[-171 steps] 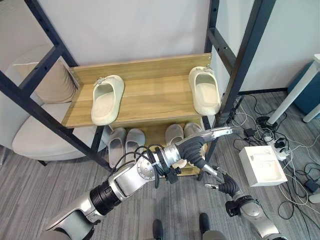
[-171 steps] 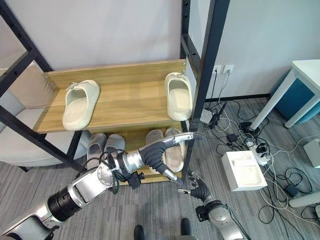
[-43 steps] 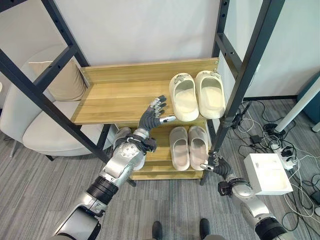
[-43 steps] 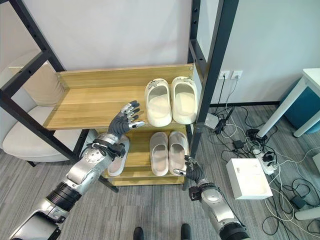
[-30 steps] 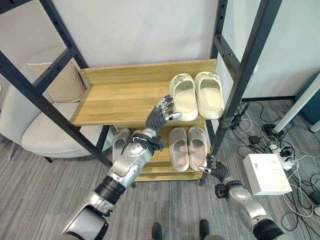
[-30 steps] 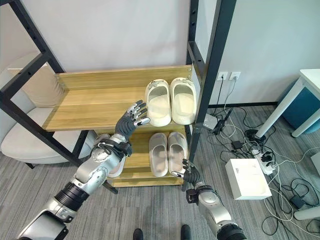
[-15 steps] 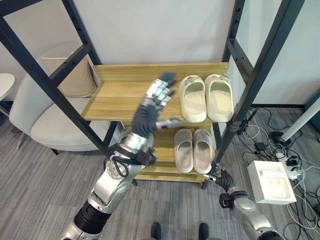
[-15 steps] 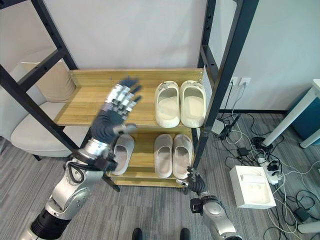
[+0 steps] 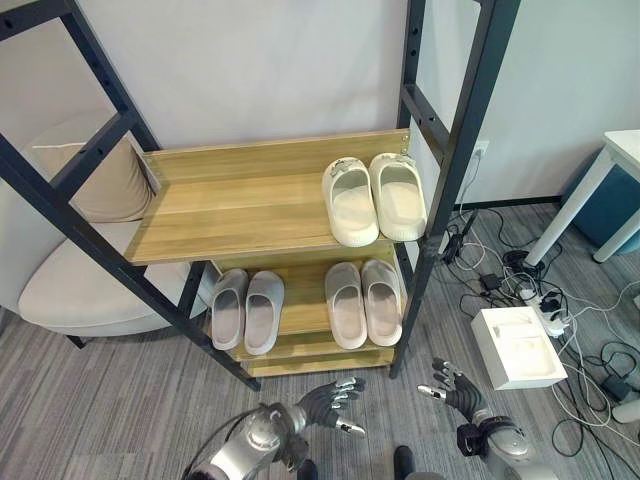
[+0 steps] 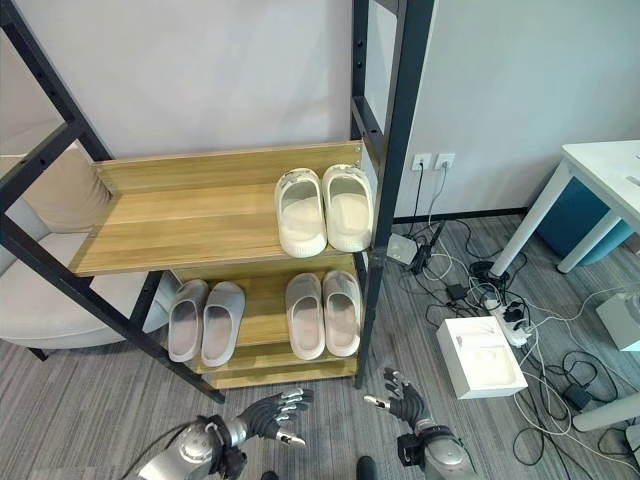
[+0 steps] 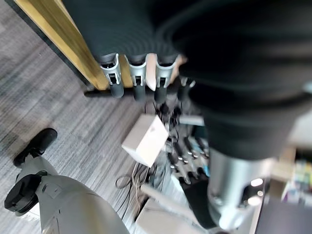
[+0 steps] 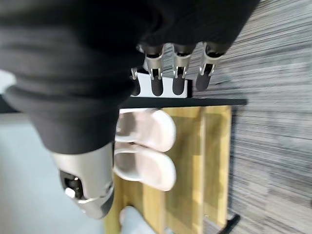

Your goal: Arrange the slippers neatly on the shoe rack.

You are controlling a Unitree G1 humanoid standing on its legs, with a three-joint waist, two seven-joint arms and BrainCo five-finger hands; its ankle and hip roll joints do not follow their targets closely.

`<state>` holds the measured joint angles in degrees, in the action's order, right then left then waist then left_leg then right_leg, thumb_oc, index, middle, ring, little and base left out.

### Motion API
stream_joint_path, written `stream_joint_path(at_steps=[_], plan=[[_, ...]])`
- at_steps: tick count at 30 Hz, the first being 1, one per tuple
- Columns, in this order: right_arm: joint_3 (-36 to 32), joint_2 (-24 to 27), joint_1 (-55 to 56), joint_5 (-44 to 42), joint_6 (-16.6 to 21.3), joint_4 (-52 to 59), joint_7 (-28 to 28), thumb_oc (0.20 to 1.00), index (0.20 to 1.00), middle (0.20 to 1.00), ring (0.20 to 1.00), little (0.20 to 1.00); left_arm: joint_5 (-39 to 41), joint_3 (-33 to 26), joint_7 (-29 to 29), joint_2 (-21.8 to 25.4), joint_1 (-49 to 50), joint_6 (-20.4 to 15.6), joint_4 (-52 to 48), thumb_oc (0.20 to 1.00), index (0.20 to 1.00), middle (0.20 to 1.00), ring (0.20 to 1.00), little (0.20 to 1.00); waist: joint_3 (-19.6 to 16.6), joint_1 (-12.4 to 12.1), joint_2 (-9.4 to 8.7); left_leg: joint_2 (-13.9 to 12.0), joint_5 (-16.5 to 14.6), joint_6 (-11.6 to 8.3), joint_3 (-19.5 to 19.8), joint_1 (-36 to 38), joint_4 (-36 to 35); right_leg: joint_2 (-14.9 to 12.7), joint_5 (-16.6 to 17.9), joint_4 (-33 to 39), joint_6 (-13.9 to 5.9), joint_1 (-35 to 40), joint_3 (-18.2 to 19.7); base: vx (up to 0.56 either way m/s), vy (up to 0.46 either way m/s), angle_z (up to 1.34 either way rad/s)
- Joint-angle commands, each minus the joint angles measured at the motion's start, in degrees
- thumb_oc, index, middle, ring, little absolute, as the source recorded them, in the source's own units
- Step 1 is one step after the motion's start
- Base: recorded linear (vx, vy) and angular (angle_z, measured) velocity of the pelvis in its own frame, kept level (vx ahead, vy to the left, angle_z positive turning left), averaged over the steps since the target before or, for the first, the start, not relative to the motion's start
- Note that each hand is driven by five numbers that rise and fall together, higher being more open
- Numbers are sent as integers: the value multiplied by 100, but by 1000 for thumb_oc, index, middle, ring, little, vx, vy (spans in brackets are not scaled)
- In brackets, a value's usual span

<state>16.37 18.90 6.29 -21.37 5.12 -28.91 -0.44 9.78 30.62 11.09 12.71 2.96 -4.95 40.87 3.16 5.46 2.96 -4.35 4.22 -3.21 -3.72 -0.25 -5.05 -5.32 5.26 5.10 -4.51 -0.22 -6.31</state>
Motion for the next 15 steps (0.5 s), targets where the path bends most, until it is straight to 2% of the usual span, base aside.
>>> stream_joint_path(at_steps=[1,3,5,15], plan=[[11,-229,-155,-41,342,285,-259,1000,1000,1000,1000,1000,116,-185,-843,105,-508,-29,-214,1000,1000,1000,1000,1000,97,-91,-282,-56,-508,-55,67,213,5,-197,-478,-10,-335,123,-192,-6,-16,9],[-56,-282,-144,-31,344,255,-403,1000,1000,1000,1000,1000,663,-623,-1225,-51,-543,-69,27,1000,1000,1000,1000,1000,82,-136,-318,-49,-497,-46,100,214,5,-205,-481,-10,-325,143,-216,2,-22,9],[-109,-286,-87,-30,368,275,-472,1000,1000,1000,1000,1000,1128,-872,-1384,-41,-523,-134,-212,1000,1000,1000,1000,1000,80,-171,-338,-42,-486,-38,121,209,5,-208,-481,-10,-321,152,-233,0,-15,10],[-291,-267,53,62,384,337,-560,1000,1000,1000,1000,1000,1501,-1276,-1453,193,-272,-249,-1151,1000,1000,1000,1000,1000,85,-219,-345,-30,-476,-14,130,212,5,-216,-481,-10,-318,169,-224,0,-2,3]])
